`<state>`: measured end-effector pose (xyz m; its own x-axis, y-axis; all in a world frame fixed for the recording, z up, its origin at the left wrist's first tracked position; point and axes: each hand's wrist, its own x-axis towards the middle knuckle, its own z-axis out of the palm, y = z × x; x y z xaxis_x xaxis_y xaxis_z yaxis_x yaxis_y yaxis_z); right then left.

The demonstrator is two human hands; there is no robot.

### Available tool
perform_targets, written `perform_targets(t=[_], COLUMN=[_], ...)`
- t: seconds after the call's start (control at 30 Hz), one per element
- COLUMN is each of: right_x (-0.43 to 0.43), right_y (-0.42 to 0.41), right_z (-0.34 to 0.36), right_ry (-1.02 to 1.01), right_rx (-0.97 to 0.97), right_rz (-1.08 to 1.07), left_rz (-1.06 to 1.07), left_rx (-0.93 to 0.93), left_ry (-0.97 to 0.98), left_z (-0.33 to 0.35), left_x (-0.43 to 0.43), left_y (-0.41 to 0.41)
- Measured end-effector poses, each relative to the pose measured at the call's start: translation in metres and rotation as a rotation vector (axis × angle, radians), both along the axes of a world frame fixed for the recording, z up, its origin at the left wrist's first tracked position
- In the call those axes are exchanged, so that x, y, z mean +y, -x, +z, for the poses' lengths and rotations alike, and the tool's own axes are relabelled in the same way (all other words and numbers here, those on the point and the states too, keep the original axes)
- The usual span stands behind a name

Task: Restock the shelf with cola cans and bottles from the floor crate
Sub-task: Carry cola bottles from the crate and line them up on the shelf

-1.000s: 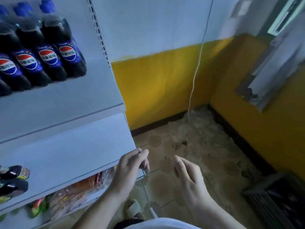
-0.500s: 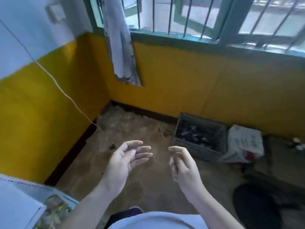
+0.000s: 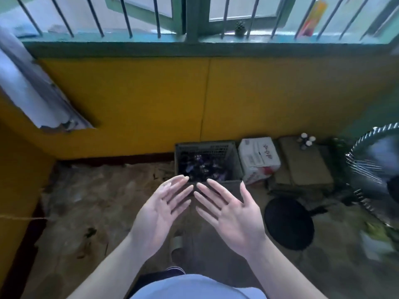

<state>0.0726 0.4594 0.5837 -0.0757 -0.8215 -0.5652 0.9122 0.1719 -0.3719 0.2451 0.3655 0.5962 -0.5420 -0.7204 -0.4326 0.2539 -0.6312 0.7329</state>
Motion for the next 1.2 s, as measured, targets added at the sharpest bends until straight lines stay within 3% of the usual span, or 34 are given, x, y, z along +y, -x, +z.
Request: perform_targets(t=[0.2,0.4,0.6,0.93,1.1,1.2], right_x=[-0.085,-0.138,-0.150,-0.208,-0.245,-0.267], right_y=[0.027,0.059,0.121,0.265,0.334,0.358], right_z=[-0.014,-0.026,-0.055,-0.115,-0.186,-0.245], right_ry=[-0.122,-0.367,-0.471,-0.544,-0.638,-0.686], right_rx=[0.047,0.309,0.228,0.209,0.243,0.293], right_rz=[-0.064,-0.129,-0.190,-0.042,0.107,0.169], left_rz=[-0.064,-0.045,-0.095,0.113,-0.129,-0.226], left_rx=[-0.108,-0.264,-0.297,-0.360,-0.676,-0.818], left_ry=[-0.079,-0.182,-0.231,-0.328,-0.149,-0.158], left_z=[-0.015,-0.041,-0.066,-0.121,-0.185,-0.244], left_x=[-0.090,-0.161,-0.206,-0.268,-0.286,-0.297], left_y=[0.028,0.075,0.137,0.241,0.293,0.309])
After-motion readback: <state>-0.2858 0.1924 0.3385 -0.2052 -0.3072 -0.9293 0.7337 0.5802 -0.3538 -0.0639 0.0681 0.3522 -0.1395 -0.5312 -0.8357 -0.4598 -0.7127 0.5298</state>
